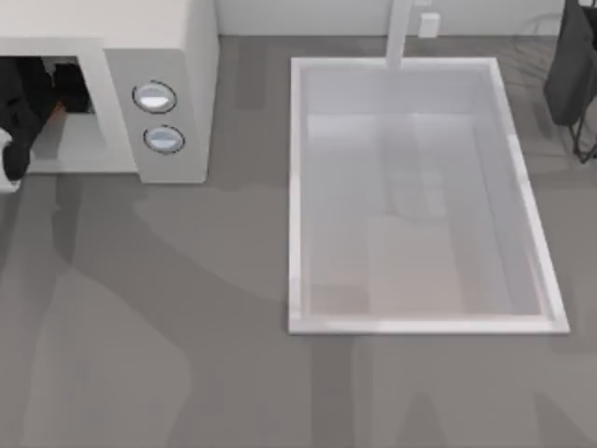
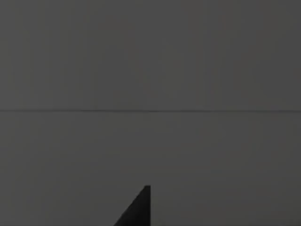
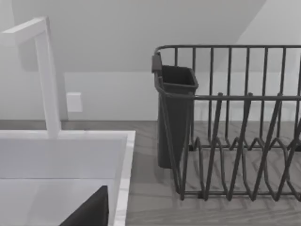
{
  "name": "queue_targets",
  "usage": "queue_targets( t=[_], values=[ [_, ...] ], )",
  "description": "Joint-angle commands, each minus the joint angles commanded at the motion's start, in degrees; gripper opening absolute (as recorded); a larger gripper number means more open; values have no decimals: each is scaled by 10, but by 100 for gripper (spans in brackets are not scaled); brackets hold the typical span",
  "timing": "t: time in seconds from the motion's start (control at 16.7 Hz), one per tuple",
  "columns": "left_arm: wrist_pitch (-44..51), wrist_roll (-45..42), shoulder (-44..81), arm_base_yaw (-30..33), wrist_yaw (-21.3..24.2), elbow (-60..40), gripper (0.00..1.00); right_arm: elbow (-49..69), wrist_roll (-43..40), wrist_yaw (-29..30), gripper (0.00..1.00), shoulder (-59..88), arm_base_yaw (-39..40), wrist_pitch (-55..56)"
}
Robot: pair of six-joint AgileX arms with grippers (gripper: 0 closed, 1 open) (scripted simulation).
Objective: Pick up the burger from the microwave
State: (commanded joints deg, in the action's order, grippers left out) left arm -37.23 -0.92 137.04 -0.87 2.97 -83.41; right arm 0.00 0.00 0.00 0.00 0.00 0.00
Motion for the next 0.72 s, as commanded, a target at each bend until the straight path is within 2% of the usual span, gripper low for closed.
queue_targets(
  t=[0.72],
  values=[
    [161, 61, -610, 184, -179, 463, 0, 0, 0, 0, 100, 0, 0, 0]
  ],
)
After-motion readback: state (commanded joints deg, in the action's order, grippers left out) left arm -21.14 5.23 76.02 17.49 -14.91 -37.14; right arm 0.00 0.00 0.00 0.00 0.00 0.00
